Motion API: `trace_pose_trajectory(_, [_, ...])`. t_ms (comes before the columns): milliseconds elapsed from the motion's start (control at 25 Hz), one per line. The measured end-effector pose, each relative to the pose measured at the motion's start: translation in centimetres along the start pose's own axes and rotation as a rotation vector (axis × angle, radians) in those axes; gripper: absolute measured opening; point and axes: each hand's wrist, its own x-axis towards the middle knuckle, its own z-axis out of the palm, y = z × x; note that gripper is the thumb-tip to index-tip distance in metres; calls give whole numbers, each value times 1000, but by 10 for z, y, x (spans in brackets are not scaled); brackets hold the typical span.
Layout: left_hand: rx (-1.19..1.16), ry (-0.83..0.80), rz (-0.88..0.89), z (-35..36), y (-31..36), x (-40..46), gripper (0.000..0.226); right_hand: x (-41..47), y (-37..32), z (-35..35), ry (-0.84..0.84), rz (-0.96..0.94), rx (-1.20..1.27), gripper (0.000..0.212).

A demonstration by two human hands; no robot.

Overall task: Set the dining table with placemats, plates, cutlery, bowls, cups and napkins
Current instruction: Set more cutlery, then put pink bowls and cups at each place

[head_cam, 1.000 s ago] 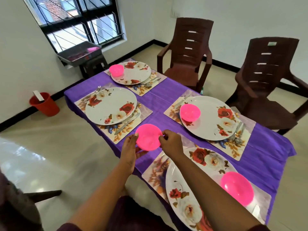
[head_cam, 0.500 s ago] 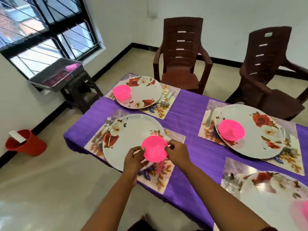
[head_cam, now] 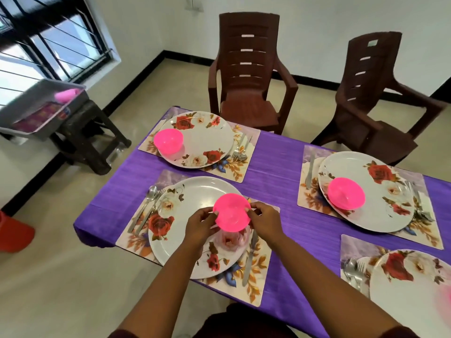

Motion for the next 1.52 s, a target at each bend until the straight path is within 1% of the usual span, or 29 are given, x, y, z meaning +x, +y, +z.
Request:
trace_pose_trajectory(240, [118, 3, -30, 3, 11, 25, 28, 25, -2, 2, 7, 31, -37, 25])
trace_pose_trajectory(360, [146, 11, -49, 5, 6, 30, 26, 31, 3, 2, -9, 37, -80, 24])
trace_pose_trajectory(520, [173, -32, -24, 6, 1, 29, 27, 32, 8, 2, -3, 40, -88, 23])
trace_pose_trajectory(680, [120, -77, -23, 5, 5, 28, 30, 37, 7, 4, 8, 20, -100, 22])
trace_pose_trajectory(840, [114, -44, -46, 7, 5, 31, 33, 40, 3, 5, 23, 2, -155, 19])
trace_pose_trajectory(1000, [114, 1, -90, 11, 7, 36, 42, 43, 3, 6, 27, -3, -173, 19])
trace_pose_trajectory(1160, [175, 18, -86, 12, 12, 40, 37, 46, 1, 9, 10, -19, -188, 17])
trace_pose_trajectory(1400, [189, 19, -99, 15, 11, 42, 24, 50, -2, 7, 10, -35, -183, 15])
trace_pose_trajectory(1520, [180, 19, -121, 16, 6, 41, 25, 53, 0, 9, 13, -26, -190, 13])
